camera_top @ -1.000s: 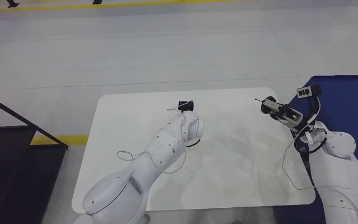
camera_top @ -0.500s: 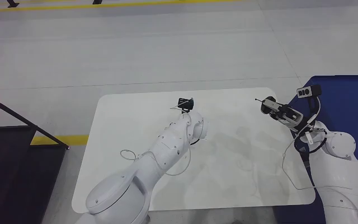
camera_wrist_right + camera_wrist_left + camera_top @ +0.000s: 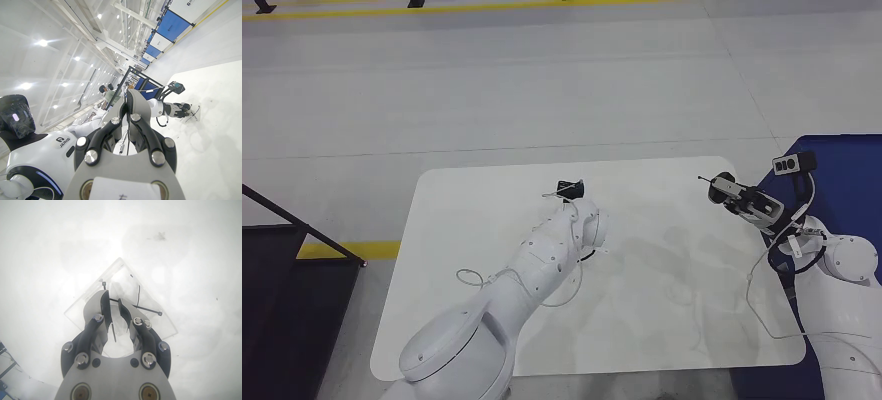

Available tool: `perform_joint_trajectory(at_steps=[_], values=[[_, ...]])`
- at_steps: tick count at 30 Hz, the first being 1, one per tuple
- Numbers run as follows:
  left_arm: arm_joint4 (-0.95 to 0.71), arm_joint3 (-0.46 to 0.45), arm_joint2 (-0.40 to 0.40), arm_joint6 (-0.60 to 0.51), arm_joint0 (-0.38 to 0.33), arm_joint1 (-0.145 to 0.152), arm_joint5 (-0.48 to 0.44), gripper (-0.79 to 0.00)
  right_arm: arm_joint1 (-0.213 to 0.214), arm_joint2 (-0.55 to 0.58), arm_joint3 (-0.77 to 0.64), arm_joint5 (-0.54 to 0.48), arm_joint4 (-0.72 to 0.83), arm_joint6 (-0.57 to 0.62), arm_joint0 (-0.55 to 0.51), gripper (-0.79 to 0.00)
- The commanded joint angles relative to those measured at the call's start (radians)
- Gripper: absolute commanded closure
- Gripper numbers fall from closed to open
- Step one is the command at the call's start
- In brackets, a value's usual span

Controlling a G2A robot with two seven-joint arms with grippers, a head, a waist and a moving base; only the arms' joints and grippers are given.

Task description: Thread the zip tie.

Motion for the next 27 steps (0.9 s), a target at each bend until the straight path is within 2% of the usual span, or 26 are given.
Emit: perform_joint_trajectory(at_steps=[1,11,20,21,22,24,27], values=[[-0.003,0.007,-0.005,0.001,-0.003,-0.004,-0.005,0.0,0.0,0.0,0.0,0.0,0.0,0.0,0.0,0.0],[0.004,-0.017,-0.019,-0.023,-0.02,-0.02,-0.016,0.0,0.0,0.0,0.0,0.0,0.0,0.0,0.0,0.0],[0.039,-0.041,-0.052,-0.051,-0.03,-0.002,0.042,0.0,0.0,0.0,0.0,0.0,0.0,0.0,0.0,0.0],[0.051,-0.039,-0.051,-0.053,-0.028,-0.001,0.052,-0.031,0.0,0.0,0.0,0.0,0.0,0.0,0.0,0.0],[0.059,-0.039,-0.051,-0.056,-0.025,0.0,0.057,-0.099,0.0,0.0,0.0,0.0,0.0,0.0,0.0,0.0],[0.079,-0.034,-0.047,-0.062,-0.019,0.002,0.063,-0.129,0.0,0.0,0.0,0.0,0.0,0.0,0.0,0.0],[0.086,-0.037,-0.049,-0.066,-0.007,0.002,0.051,-0.126,0.0,0.0,0.0,0.0,0.0,0.0,0.0,0.0]])
